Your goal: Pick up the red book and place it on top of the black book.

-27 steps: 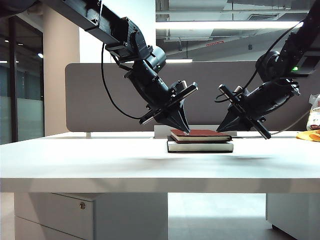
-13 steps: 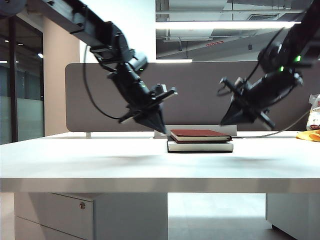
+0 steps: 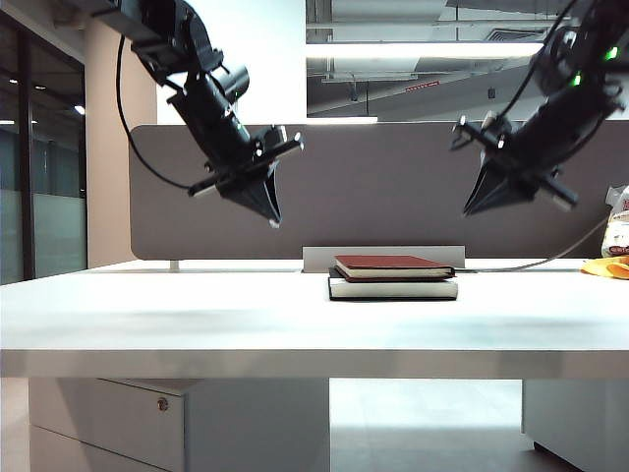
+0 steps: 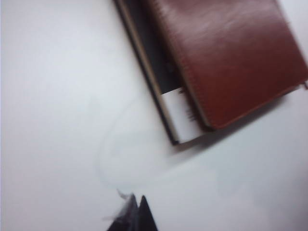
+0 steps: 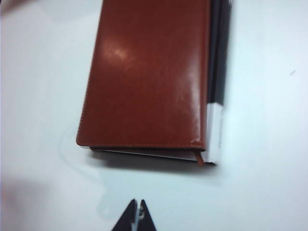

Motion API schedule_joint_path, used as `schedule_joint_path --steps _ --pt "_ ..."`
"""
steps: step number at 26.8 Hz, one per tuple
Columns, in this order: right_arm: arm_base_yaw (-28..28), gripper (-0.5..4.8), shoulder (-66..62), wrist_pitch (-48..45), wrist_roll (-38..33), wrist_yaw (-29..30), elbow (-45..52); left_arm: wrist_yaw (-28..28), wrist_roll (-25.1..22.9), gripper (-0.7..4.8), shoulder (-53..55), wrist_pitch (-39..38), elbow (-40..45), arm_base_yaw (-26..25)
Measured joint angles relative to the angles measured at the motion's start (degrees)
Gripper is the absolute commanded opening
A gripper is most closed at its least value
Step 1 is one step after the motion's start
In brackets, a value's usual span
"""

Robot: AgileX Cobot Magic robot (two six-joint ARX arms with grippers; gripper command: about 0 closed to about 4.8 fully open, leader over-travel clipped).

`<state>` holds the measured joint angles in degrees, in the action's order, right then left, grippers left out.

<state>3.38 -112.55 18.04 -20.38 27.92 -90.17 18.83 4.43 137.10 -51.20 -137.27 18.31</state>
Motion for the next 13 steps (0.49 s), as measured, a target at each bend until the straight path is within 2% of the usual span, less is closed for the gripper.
schedule_joint_path --steps 13 --pt "-0.09 -0.06 10.1 6.32 2.03 -2.67 0.0 -1.86 -0.68 -0.06 -7.91 -3.98 0.02 -0.13"
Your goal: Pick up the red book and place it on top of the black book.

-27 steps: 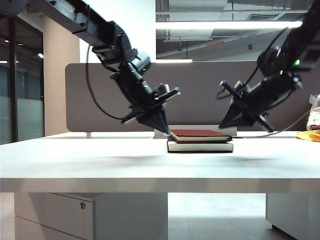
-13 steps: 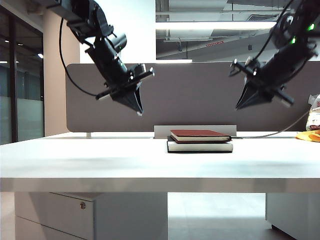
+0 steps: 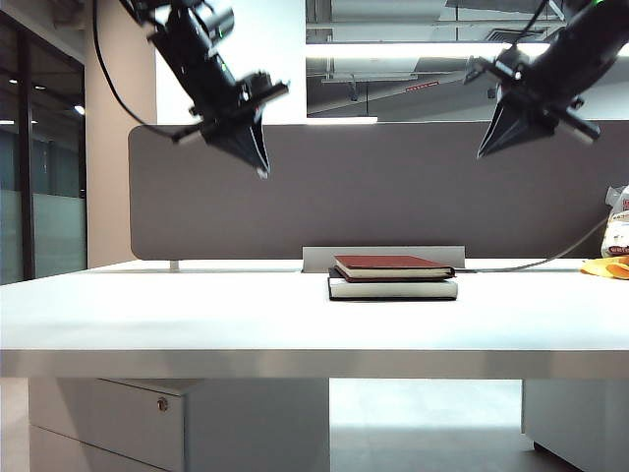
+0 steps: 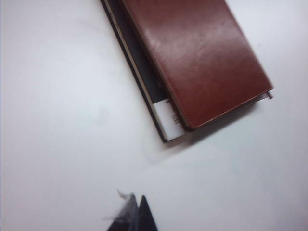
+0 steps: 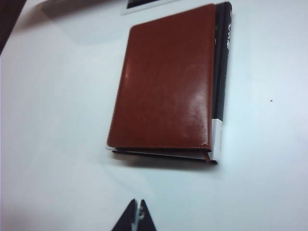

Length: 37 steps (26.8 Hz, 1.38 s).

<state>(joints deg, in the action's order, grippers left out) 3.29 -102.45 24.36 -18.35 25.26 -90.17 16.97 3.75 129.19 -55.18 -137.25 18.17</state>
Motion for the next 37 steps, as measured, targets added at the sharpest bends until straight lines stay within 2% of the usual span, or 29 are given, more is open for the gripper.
schedule_joint_path --steps 13,32,37 --pt "0.0 -0.06 10.97 6.32 1.51 -1.22 0.09 -6.6 -2.01 -0.06 -12.83 -6.01 0.0 0.02" --pt "-0.11 -0.06 27.71 19.32 6.43 -4.68 0.35 -11.67 -2.75 -0.06 -31.45 -16.83 0.15 0.02" --pt "-0.11 -0.06 34.97 20.09 7.48 -5.99 5.51 -12.76 -2.91 -0.06 -37.53 -19.08 2.34 0.02"
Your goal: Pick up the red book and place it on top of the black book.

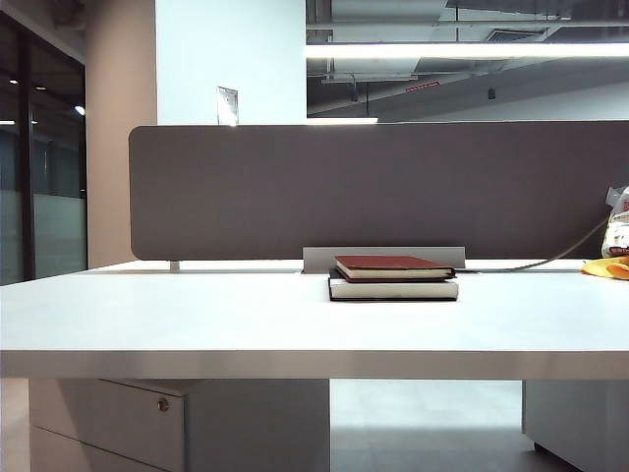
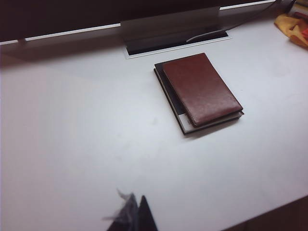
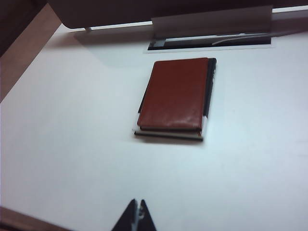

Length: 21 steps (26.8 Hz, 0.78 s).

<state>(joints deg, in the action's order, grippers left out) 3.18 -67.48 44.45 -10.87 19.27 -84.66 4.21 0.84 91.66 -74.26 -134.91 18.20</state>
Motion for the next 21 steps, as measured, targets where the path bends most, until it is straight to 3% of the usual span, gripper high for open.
schedule_joint_path --steps 6,12,21 --pt "-0.04 -0.06 9.29 -3.32 -1.33 -0.17 11.1 -0.35 -0.02 -0.06 -9.29 0.33 6.78 0.0" --pt "-0.04 -0.06 16.31 -6.51 -2.14 -0.17 20.52 -1.4 0.04 -0.06 -20.87 5.11 21.64 0.0" --pt "-0.04 -0.06 26.45 -12.63 -4.17 -0.17 34.25 -1.42 2.27 -0.06 -45.03 27.15 60.43 0.0"
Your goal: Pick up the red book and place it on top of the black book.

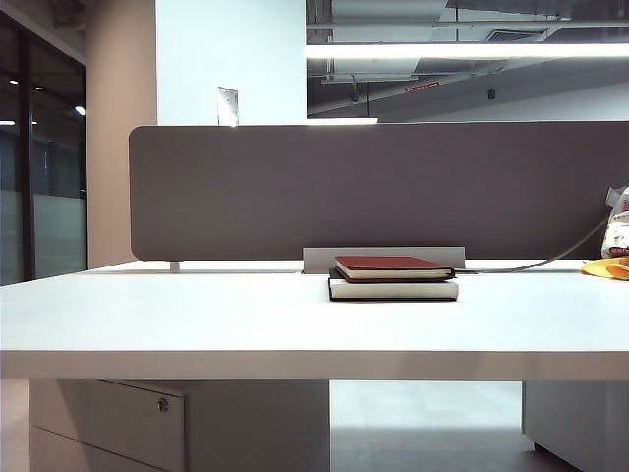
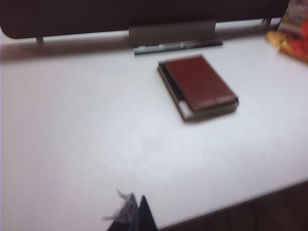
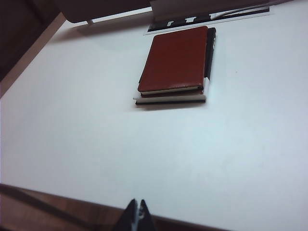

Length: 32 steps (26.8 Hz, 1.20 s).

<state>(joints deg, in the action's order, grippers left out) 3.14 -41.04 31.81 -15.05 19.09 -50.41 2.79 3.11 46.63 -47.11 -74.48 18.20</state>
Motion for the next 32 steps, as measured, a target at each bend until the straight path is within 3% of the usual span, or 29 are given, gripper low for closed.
schedule_joint_path --steps 6,21,32 --pt "0.02 -0.06 5.29 -2.43 -0.33 -1.11 4.66 0.0 2.49 -0.06 -9.73 7.15 16.59 0.0" --pt "0.22 -0.06 13.55 -5.92 -2.56 -2.89 16.22 0.02 2.95 -0.06 -13.42 11.91 25.73 0.02" --pt "0.24 -0.06 26.18 -13.99 -6.99 -5.92 31.71 0.0 4.46 -0.06 -24.15 22.71 46.88 0.04"
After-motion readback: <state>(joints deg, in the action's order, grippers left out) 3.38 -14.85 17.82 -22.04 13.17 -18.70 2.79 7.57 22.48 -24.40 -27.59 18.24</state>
